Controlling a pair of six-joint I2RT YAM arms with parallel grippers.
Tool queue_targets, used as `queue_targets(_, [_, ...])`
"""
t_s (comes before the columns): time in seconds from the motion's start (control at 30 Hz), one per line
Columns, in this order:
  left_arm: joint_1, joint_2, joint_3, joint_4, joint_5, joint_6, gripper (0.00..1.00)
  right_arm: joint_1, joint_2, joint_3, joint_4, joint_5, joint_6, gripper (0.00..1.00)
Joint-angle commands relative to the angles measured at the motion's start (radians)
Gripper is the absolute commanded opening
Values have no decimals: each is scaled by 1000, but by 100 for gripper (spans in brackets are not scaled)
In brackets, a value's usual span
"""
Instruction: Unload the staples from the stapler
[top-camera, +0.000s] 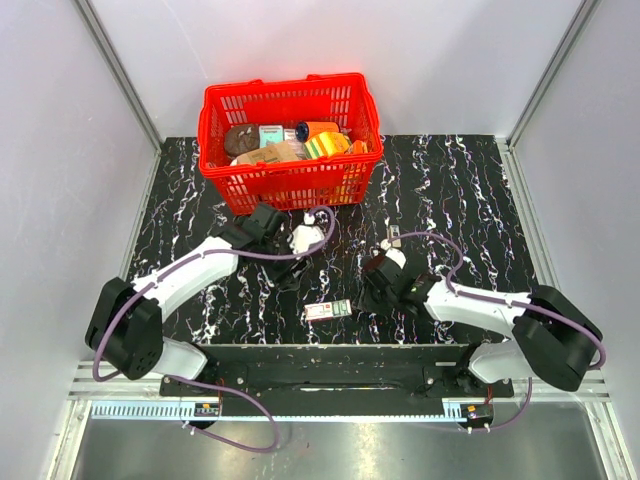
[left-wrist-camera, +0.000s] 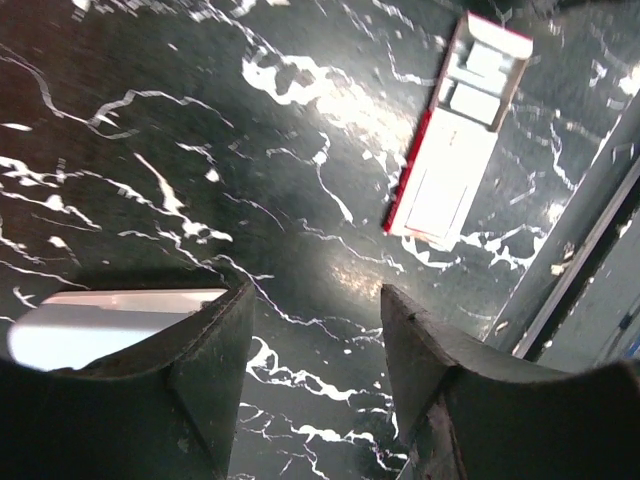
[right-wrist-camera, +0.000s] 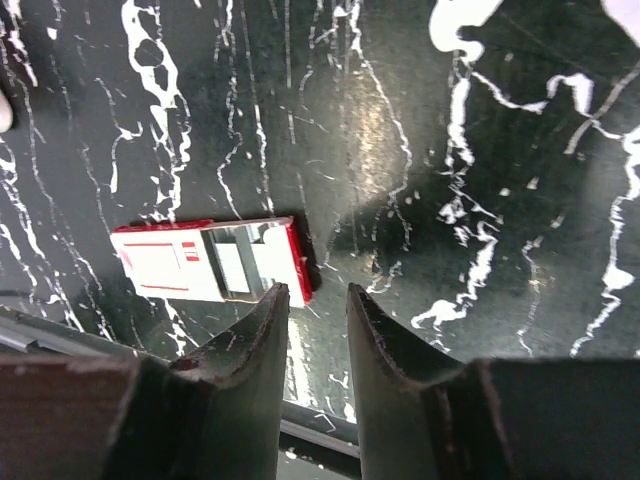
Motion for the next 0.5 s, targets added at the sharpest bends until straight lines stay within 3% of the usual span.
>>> queue_targets(0.0, [-51, -7, -34, 5, -61, 103, 57, -19, 23, -20, 162, -74, 26, 36])
queue_targets(0.47, [-219, 61, -96, 103, -219, 130, 57, -99, 23, -149, 366, -166, 69, 34])
